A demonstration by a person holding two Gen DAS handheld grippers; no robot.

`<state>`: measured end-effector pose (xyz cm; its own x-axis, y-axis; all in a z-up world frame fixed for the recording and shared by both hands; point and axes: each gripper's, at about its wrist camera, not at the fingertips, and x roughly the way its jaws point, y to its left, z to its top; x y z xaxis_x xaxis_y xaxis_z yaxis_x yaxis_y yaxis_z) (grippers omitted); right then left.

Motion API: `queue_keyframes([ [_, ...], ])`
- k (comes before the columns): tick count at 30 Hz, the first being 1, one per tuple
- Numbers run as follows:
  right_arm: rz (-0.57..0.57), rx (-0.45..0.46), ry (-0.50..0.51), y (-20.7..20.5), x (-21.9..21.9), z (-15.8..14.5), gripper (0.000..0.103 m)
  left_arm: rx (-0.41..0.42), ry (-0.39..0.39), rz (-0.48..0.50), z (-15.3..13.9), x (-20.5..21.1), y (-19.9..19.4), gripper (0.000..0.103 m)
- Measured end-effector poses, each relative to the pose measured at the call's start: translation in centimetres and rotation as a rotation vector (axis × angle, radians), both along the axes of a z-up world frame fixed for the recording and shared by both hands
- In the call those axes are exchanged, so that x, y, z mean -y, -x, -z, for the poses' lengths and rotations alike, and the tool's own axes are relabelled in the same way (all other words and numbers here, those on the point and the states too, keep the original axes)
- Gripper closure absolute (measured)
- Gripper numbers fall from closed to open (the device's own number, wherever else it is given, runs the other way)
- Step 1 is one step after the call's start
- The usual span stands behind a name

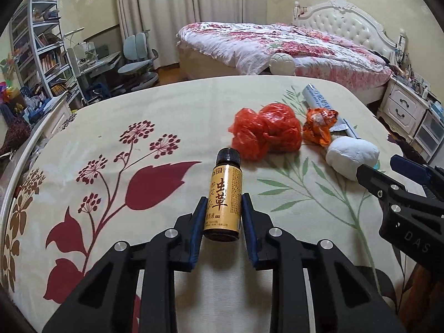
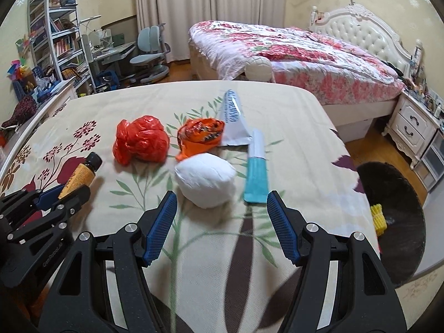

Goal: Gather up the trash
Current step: 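Grasp the gold-labelled bottle with the left tool while the right tool grasps the white ball, then carry the gold bottle and white ball over the bin and open both tools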

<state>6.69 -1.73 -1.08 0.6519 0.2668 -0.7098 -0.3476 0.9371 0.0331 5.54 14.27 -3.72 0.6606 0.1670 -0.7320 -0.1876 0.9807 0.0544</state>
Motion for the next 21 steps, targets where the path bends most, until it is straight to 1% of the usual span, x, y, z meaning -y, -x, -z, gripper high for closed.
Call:
queue_keyframes([
  [6, -0.001, -0.018, 0.021, -1.4, -1.3, 0.8, 0.038, -0.001, 0.015, -0.045, 0.1, -2.0, 0.0, 0.076],
  [8, -0.013, -0.034, 0.024, -1.5, -1.6, 1.0, 0.061, 0.0, 0.018, -0.047, 0.1, -2.1, 0.0, 0.076],
  [15, -0.008, -0.017, 0.005, 0.0, -0.6, 0.4, 0.064, 0.01, 0.024, -0.03, 0.0, -1.4, 0.4, 0.076],
  [21, 0.034, -0.002, -0.026, 2.1, 2.7, -0.4, 0.064, 0.034, 0.027, 0.009, -0.7, 0.9, 1.0, 0.076],
])
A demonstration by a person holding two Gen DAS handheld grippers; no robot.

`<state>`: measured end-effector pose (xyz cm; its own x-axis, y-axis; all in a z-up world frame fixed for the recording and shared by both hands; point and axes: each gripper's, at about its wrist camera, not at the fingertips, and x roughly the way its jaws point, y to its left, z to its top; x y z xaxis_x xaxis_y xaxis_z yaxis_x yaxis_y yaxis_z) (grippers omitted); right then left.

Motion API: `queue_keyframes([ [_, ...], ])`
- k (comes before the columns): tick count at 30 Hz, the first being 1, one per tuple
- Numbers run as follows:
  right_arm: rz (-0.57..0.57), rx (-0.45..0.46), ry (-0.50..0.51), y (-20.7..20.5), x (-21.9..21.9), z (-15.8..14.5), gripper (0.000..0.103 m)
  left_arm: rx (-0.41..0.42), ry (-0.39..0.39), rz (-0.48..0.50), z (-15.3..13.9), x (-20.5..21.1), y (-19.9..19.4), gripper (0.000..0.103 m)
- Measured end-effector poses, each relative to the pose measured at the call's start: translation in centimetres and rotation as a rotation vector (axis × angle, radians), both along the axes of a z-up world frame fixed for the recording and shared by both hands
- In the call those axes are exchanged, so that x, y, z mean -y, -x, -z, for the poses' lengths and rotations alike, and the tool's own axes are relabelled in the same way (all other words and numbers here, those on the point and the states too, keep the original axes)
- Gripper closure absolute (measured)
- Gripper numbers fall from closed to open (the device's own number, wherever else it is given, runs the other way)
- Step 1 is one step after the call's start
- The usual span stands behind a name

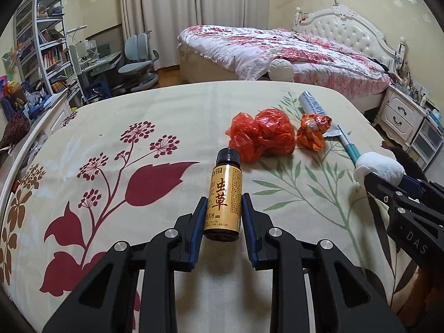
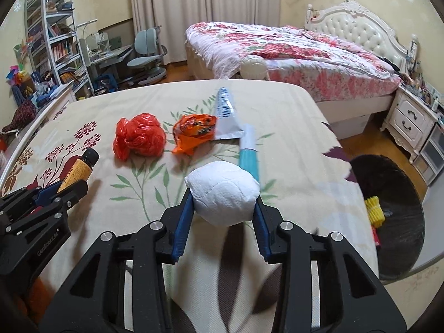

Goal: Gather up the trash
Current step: 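Carry the gold bottle and white ball over the bin and open both tools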

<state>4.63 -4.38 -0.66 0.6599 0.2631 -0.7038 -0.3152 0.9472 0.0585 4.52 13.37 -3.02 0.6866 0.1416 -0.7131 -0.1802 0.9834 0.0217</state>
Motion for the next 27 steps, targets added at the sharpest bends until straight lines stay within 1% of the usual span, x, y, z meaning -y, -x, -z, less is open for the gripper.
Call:
queue_keyframes([
  [8, 0.095, 0.024, -0.01, 1.6, 5.2, -0.8, 0.064, 0.03, 0.007, 0.077, -0.8, 4.2, 0.1, 0.076],
  [15, 0.199, 0.051, -0.001, 1.9, 10.1, -1.2, 0.064, 0.068, 0.011, 0.182, -2.1, 9.9, -0.5, 0.076],
  [22, 0.305, 0.067, 0.005, 1.2, 15.0, -1.0, 0.064, 0.094, 0.012, 0.291, -2.7, 15.8, -2.1, 0.076],
  [27, 0.376, 0.069, 0.005, 0.0, 18.3, -0.7, 0.064, 0.099, 0.01, 0.341, -2.7, 19.0, -3.8, 0.076],
])
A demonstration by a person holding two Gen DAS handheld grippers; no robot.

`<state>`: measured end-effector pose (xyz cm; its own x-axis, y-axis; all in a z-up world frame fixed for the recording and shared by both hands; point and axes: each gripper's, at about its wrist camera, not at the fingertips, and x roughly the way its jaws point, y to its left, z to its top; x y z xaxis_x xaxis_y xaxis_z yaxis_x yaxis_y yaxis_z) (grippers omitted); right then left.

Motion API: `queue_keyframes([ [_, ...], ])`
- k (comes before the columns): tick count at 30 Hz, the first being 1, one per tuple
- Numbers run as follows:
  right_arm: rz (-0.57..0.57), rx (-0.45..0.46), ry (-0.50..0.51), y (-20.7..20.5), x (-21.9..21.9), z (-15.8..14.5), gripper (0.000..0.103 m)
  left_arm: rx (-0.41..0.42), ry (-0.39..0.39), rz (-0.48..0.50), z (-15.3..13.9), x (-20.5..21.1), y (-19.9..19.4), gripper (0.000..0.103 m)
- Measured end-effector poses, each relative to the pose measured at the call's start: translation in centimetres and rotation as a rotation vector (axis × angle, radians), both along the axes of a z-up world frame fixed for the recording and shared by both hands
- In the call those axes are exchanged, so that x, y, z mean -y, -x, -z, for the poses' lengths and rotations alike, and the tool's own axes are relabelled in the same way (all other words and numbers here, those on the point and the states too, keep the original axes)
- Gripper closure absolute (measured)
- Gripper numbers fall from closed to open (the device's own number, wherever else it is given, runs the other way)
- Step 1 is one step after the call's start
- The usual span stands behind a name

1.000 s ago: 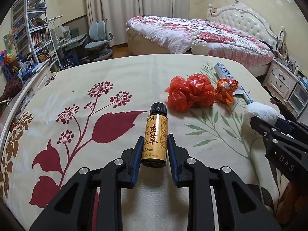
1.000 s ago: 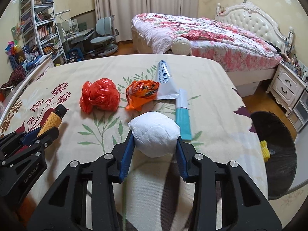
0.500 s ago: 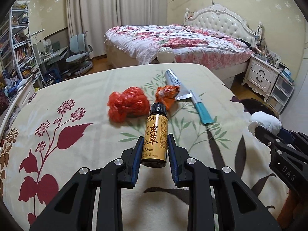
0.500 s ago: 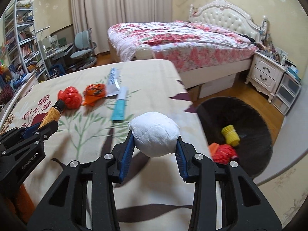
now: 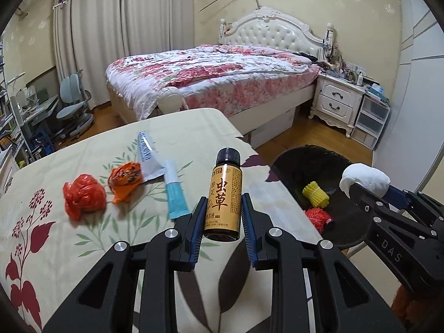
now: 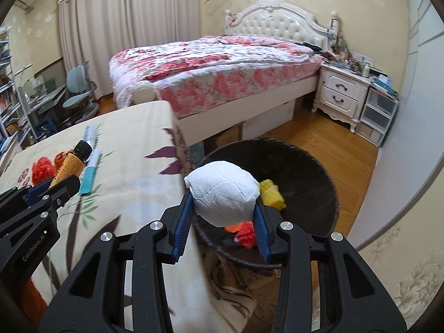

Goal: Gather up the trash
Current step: 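Carry the gold bottle and white ball over the bin and open both tools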

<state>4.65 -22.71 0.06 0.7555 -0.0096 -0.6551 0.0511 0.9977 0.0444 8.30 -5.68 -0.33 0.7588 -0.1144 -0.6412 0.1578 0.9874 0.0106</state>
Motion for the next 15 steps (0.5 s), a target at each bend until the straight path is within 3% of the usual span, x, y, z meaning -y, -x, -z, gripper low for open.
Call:
queue_keyframes([
  [15, 0.127, -0.02, -0.004, -3.1, 6.4, 1.8, 0.064, -0.021, -0.04, 0.093, 1.7, 8.0, -5.0, 0.076],
])
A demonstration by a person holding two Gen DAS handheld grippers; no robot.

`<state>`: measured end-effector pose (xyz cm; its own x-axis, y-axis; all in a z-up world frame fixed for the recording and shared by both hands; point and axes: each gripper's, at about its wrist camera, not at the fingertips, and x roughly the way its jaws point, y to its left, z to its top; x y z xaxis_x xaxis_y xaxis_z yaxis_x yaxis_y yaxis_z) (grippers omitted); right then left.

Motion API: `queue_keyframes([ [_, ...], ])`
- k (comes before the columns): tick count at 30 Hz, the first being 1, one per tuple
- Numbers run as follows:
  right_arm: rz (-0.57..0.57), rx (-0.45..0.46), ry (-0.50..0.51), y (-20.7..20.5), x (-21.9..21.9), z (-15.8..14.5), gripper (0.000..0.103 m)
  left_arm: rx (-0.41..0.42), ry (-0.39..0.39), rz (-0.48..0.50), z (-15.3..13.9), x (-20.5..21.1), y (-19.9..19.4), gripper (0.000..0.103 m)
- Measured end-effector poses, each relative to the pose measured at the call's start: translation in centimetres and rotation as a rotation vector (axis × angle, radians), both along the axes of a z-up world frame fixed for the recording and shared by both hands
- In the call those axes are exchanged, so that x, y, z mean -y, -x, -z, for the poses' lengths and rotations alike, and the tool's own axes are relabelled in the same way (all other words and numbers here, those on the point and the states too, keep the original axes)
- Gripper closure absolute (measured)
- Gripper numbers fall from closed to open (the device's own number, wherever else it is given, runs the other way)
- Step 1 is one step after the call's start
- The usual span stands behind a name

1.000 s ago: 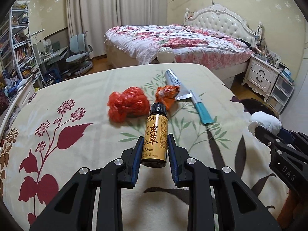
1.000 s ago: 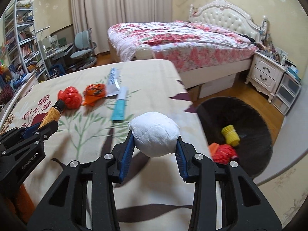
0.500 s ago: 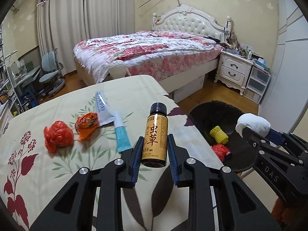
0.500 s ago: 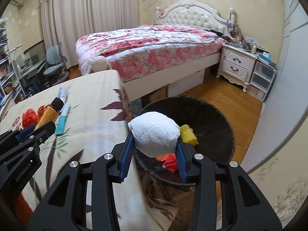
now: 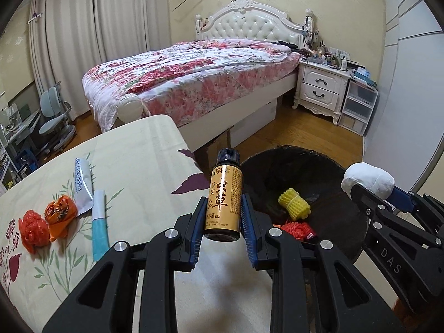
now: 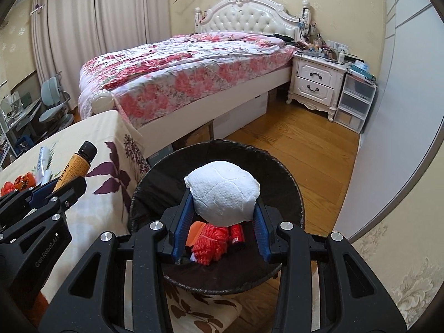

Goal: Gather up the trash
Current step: 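Carry the gold bottle and white ball over the bin and open both tools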

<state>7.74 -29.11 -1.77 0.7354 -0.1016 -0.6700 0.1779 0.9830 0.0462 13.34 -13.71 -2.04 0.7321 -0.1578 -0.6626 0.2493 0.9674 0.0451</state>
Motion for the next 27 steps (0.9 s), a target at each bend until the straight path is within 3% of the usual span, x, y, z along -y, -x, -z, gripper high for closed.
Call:
queue_keyframes([
  [20, 0.068, -0.032, -0.02, -1.9, 2.5, 1.6, 0.06, -0.027, -0.053, 0.034, 1.8, 3.7, -3.1, 0.074],
  [23, 0.078, -0.035, -0.02, -1.9, 2.7, 1.7, 0.055, -0.02, -0.059, 0.029, 1.7, 3.7, -3.1, 0.048],
  [27, 0.085, -0.037, -0.012, -1.8, 2.7, 1.7, 0.054, -0.012, -0.052, 0.015, 1.4, 3.3, -3.1, 0.033],
])
